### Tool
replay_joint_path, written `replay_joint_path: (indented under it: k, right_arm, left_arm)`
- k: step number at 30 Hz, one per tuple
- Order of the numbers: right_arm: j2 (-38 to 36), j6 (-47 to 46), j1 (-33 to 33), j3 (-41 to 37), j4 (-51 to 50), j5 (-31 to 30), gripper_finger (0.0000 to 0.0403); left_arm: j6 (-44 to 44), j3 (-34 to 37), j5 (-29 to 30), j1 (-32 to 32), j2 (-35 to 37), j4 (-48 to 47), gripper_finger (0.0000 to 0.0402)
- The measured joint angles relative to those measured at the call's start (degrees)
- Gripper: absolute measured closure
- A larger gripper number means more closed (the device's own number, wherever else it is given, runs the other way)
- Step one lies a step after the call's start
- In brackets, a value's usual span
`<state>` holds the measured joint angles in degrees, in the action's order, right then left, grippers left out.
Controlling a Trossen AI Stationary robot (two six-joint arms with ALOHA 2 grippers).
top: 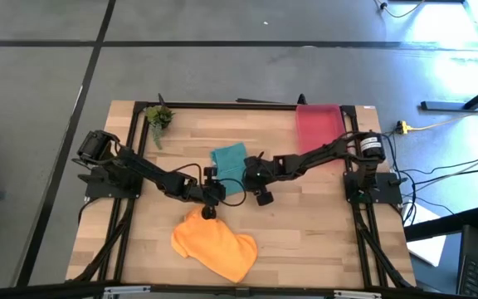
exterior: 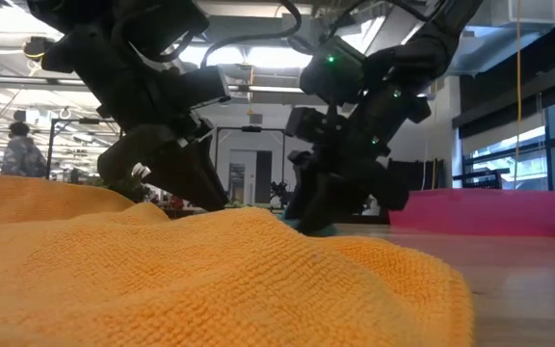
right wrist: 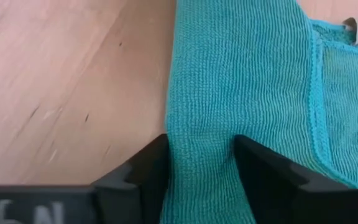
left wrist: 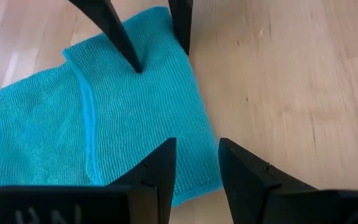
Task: Roll microfiber towels into tight, uniform cylinder then place into a basket
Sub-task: Roll the blue microfiber cloth on the table
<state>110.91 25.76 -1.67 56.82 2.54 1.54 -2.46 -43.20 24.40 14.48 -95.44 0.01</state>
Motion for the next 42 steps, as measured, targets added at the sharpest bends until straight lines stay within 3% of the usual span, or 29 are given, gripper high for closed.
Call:
replay_joint_path:
  k: [11,23,42]
  right_arm:
    - [0.4,-5.7,-0.2,-0.1,3.1,-0.9,0.0390]
    - [0.3,-13.6,-0.8,0.4,4.2,-1.3,0.0396]
    - [0.2,-14.0,-0.7,0.5,3.7,-1.0,0.0394]
  left_arm:
    - [-0.6,0.0,0.0,0.1,0.0,-1.1,0.0290]
    - [-3.0,0.0,2.6,0.0,0.0,-3.3,0.0290]
    - [-6.6,-0.2,5.8,0.1,-6.0,-4.6,0.0301]
